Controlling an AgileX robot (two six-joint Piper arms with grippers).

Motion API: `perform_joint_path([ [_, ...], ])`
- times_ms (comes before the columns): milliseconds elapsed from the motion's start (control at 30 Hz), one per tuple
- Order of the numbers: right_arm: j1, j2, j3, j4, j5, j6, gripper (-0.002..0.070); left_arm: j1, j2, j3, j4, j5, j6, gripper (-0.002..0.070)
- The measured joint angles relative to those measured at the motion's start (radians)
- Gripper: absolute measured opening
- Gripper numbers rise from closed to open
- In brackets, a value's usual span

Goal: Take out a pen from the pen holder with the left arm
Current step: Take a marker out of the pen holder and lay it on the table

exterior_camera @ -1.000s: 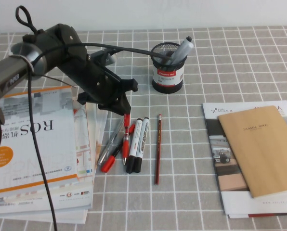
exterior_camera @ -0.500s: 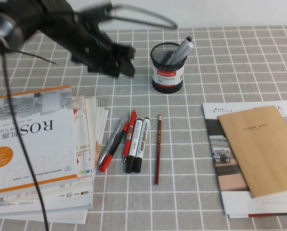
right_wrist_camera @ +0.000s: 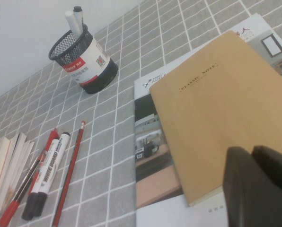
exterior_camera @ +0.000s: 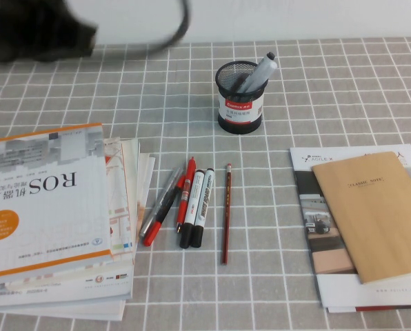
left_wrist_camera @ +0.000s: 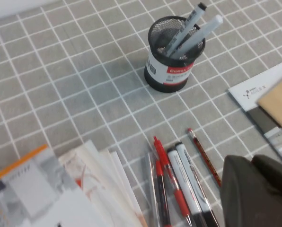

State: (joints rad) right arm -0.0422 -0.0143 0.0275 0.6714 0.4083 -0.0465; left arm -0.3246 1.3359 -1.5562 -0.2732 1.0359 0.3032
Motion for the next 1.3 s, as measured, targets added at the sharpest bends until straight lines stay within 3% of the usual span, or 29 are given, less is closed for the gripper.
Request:
perform_joint_path([
  [233,0.0,0.0,0.0,0.0,0.0,0.0,-0.0013,0.0,-0.488,0.554,0.006,-0.284,-0.051,0.0001],
  [467,0.0,0.0,0.0,0.0,0.0,0.0,-0.0013,0.0,-0.856,0.875,0.126,-0.305,-0.172,0.0001],
  [800,0.0,0.0,0.0,0.0,0.0,0.0,-0.0013,0.0,-0.974,0.93,0.209,-0.022,-0.239,0.0001],
  [1000,0.0,0.0,0.0,0.0,0.0,0.0,-0.0013,0.0,-0.974,0.93,0.211,0.003,-0.245,0.0],
  [1167,0.0,0.0,0.0,0.0,0.0,0.0,-0.0013,0.0,-0.976,0.973,0.213,-0.082,-0.209,0.0],
  [1300,0.0,0.0,0.0,0.0,0.0,0.0,-0.0013,0.0,-1.024,1.128,0.213,-0.313,-0.18,0.0],
])
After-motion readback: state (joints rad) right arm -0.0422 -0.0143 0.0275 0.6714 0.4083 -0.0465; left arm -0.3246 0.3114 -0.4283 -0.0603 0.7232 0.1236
